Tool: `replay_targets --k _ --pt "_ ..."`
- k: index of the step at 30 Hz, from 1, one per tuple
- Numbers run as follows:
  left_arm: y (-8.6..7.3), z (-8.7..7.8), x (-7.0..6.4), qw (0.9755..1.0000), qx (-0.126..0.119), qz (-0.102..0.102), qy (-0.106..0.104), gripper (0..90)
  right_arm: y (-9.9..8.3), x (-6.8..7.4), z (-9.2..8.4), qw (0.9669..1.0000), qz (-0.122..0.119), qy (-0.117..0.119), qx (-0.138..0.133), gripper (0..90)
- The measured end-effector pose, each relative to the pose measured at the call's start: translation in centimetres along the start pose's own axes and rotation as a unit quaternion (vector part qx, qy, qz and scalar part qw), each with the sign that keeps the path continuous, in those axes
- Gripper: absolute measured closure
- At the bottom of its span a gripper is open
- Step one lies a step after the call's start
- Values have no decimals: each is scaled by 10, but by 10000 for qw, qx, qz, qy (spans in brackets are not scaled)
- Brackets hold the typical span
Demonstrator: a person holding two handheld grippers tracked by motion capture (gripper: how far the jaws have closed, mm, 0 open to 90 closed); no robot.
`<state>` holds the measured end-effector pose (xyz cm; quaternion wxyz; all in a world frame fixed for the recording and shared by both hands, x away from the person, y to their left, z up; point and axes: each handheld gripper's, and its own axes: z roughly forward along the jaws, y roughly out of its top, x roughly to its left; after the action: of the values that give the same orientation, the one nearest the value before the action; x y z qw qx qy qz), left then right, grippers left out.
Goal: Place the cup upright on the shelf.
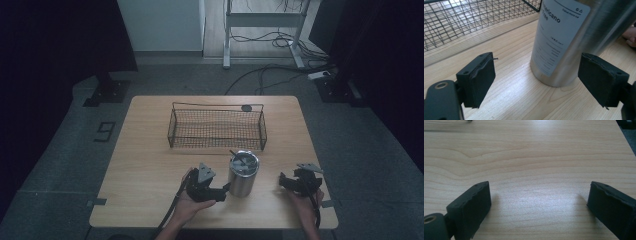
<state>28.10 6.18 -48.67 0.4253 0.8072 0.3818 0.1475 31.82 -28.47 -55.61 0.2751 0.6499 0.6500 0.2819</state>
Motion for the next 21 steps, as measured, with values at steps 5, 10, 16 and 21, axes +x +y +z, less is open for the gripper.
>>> replay_targets --k 5,10,16,21 --pt "0 4 -7 10000 46 70 -27 144 0 0 0 10000 1 0 -1 51" --pt "0 8 -11 9999 45 82 -72 129 0 0 0 10000 7 -4 -1 52" --pt "1 12 -15 9999 71 112 -98 126 0 0 0 10000 11 -5 1 52" --pt "2 14 -19 9995 89 172 -258 104 0 0 0 10000 8 -4 -1 52"
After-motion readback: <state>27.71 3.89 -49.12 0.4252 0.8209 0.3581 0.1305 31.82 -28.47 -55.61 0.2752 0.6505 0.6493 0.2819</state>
